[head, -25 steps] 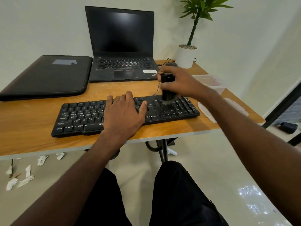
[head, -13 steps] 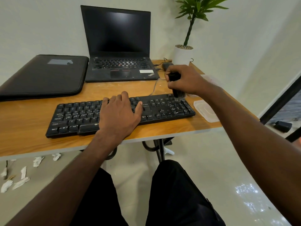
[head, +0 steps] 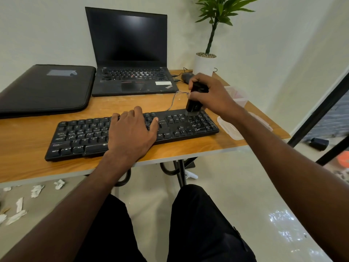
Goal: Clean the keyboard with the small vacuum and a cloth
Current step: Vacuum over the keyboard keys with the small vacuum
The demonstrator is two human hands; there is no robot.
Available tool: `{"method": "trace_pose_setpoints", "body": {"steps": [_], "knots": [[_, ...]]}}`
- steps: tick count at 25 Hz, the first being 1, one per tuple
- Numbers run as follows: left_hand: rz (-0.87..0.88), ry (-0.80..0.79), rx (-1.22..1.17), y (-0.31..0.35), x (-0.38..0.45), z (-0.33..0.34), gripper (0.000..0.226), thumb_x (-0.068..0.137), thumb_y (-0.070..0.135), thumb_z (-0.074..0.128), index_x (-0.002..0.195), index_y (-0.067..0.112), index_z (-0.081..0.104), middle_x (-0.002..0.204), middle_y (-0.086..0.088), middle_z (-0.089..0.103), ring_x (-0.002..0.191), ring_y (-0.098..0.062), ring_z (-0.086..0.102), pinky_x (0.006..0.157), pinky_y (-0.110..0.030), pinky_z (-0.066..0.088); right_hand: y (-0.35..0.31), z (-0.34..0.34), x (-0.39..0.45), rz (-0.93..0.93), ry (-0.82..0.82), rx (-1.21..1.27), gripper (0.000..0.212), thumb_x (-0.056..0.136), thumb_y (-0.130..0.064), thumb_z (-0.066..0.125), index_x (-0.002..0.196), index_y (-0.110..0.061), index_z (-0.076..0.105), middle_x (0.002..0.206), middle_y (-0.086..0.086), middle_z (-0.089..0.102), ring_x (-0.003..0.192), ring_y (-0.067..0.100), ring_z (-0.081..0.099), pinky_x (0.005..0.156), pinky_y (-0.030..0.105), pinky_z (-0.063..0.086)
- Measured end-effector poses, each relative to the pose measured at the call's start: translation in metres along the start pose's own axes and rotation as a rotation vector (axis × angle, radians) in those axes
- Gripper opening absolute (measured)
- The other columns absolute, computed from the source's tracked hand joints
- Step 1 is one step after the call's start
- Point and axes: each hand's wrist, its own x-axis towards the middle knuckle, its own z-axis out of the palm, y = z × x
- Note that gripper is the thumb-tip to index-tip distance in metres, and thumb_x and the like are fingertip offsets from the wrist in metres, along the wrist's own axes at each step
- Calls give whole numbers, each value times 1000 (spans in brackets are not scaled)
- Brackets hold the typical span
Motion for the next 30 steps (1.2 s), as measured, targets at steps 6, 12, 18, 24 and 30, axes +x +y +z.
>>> {"method": "trace_pose_setpoints", "body": {"steps": [6,12,18,24,30], "knots": [[4,7,-2,0,0,1,64,107,62,29,128,8,55,119,-18,71,117,-34,65,114,-57,37,0,-5,3,-42,59,-231,20,81,-14,73,97,-24,65,90,-20,61,87,-7,56,74,12,46],[6,-2,18,0,0,1,63,107,62,29,126,7,55,119,-18,71,116,-35,65,114,-57,39,-8,-8,7,14,15,-381,17,78,-18,72,92,-27,66,97,-6,69,95,15,61,86,38,54],[13,17,25,0,1,2,64,107,62,31,127,7,56,118,-17,72,115,-34,66,115,-56,38,-9,-2,-4,128,-104,80,15,86,-7,68,96,-18,64,100,-1,63,90,13,62,63,23,53],[9,38,16,-2,1,4,63,107,61,34,130,6,55,118,-18,72,115,-35,66,117,-58,36,-25,16,6,116,10,116,14,81,-13,71,85,-27,68,95,-5,66,94,13,62,81,32,59],[-14,37,20,-3,0,4,66,106,65,30,129,8,55,119,-15,72,117,-33,65,120,-59,32,-21,15,3,64,48,-511,17,78,-36,67,94,-29,69,92,-9,68,90,16,63,80,44,58]]}}
